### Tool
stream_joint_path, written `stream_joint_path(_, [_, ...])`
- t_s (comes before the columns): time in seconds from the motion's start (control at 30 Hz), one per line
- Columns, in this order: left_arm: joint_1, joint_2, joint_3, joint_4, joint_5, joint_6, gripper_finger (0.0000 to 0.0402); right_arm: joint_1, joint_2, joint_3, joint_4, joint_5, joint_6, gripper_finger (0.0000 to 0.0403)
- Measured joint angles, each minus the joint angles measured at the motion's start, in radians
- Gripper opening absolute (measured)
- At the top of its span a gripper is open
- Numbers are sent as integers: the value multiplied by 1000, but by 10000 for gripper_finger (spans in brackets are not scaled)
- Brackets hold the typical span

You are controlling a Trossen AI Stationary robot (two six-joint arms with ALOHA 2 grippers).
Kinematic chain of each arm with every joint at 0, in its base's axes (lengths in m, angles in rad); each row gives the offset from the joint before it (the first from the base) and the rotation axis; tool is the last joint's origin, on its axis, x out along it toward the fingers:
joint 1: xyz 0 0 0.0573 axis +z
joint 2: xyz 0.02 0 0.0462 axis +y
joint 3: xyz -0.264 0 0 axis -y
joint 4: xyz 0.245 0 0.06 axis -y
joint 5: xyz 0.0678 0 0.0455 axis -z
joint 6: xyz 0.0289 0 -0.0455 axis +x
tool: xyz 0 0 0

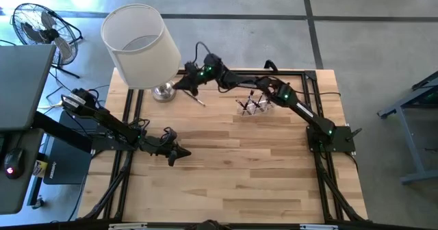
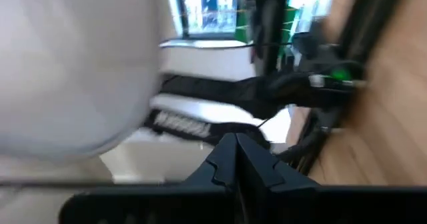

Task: Put items in baskets/containers
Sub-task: Put the eyeshadow brush into the transparent organizer

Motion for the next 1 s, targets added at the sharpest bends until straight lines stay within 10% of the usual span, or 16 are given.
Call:
stream_joint_path(0.23, [0, 0, 0, 1, 1, 4, 1, -12, -185, 2, -663, 17, -563, 0])
stream_joint_path(0.47, [0, 0, 0, 1, 24, 5, 1, -12, -325, 1, -1574, 705, -1280, 0])
stream_joint_path(1.0, [0, 0, 0, -6, 0, 30, 1, 240, -251, 0, -1538, 1203, -1292, 20])
